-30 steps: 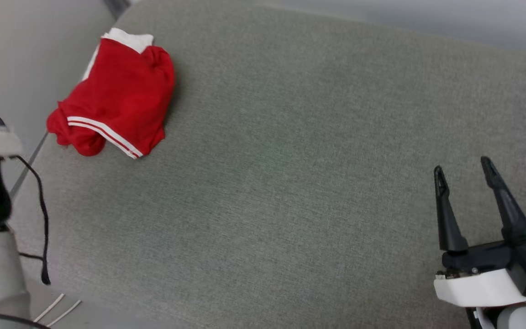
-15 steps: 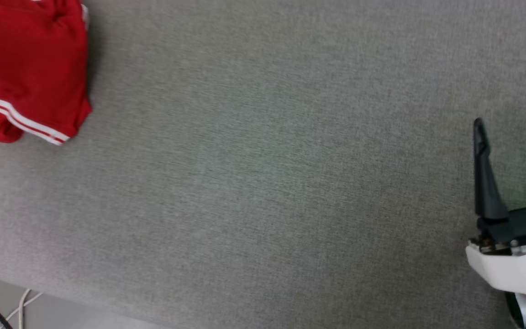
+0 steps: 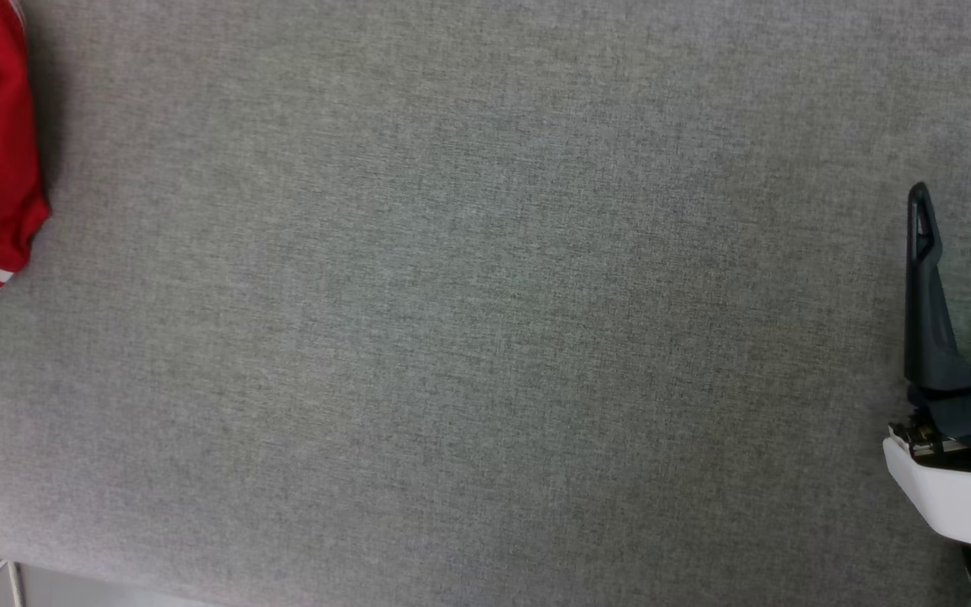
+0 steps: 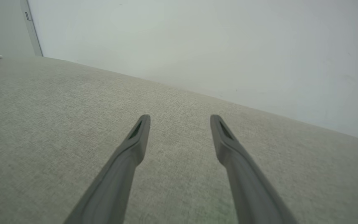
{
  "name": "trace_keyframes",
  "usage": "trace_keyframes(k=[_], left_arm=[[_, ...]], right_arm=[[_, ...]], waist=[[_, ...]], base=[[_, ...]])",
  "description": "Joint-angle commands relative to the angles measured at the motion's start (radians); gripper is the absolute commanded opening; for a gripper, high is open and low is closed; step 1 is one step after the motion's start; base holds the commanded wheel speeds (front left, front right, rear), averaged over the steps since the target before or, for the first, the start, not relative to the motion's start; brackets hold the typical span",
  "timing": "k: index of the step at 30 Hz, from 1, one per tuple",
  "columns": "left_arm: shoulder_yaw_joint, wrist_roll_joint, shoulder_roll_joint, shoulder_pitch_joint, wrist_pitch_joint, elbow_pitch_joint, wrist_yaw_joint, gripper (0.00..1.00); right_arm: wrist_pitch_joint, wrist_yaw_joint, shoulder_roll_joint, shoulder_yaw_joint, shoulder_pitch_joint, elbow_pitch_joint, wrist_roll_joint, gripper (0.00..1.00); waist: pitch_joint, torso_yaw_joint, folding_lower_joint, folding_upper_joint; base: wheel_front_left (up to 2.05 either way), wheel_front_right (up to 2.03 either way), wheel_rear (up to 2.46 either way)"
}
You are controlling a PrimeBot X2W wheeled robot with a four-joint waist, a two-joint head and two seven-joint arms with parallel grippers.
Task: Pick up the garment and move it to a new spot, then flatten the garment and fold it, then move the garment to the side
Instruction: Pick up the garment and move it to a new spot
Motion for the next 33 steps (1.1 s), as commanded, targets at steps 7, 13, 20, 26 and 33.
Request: trace_keyframes(k=[7,13,20,26,33], left_arm=[[-0.062,-0.057,-0.022,0.004,0.081,0.048,0.0,0.38],[-0.061,-0.052,0.063,-0.056,-0.023,-0.01,0.0,0.0],[-0.124,-0.039,0.13,-0.115,-0.052,-0.16,0.0,0.0],[-0.184,-0.012,0.133,-0.21,-0.028,-0.288,0.0,0.0],[-0.275,0.026,0.059,-0.347,0.029,-0.402,0.0,0.0]], right_arm=[[-0.002,0.0,-0.003,0.007,-0.013,0.002,-0.006,1.0],[-0.002,0.0,0.022,0.026,-0.017,0.035,0.014,1.0],[-0.002,0.0,0.05,0.059,-0.024,0.076,0.036,1.0],[-0.002,0.0,0.078,0.075,-0.02,0.103,0.056,1.0],[-0.002,0.0,0.096,0.087,-0.018,0.119,0.079,1.0]], waist=[[0.005,-0.012,-0.0002,0.0],[-0.083,-0.013,-0.0002,0.0],[-0.199,-0.019,-0.0002,0.0],[-0.276,-0.048,-0.0002,0.0],[-0.339,-0.134,-0.0002,0.0]], base=[[0.0,0.0,0.0],[0.0,0.0,0.0],[0.0,0.0,0.0],[0.0,0.0,0.0],[0.0,0.0,0.0]])
